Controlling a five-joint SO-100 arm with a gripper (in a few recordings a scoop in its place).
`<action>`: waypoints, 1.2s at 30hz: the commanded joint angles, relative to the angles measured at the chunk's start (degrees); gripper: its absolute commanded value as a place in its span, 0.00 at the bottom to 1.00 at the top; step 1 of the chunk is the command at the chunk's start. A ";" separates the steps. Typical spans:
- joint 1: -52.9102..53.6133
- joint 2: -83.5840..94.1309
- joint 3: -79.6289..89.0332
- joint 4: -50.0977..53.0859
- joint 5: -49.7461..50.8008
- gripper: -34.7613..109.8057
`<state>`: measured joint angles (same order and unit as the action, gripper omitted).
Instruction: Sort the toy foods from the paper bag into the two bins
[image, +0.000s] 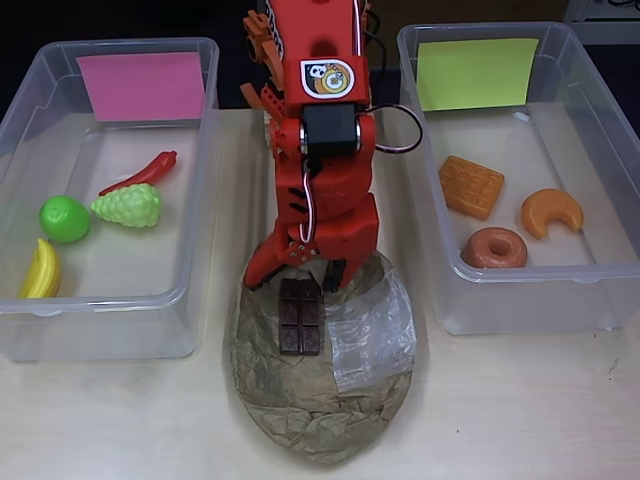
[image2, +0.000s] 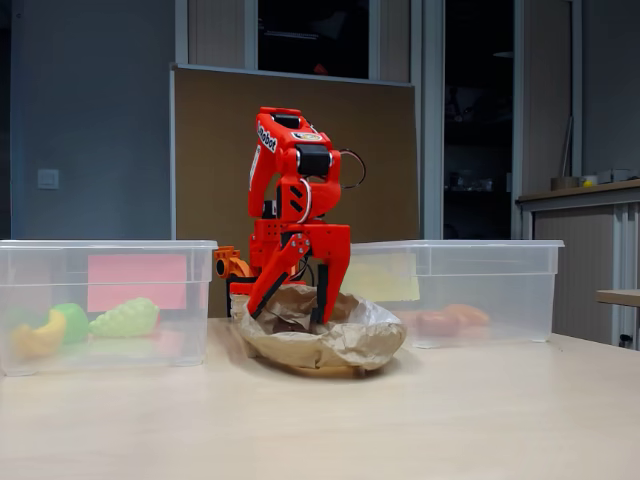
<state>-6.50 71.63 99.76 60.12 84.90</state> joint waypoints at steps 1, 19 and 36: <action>0.26 -0.70 -2.99 1.23 0.70 0.54; -1.58 -15.21 -14.94 0.79 2.20 0.50; -1.41 -14.33 -14.68 3.87 2.29 0.37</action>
<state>-7.03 55.81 84.64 62.49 86.31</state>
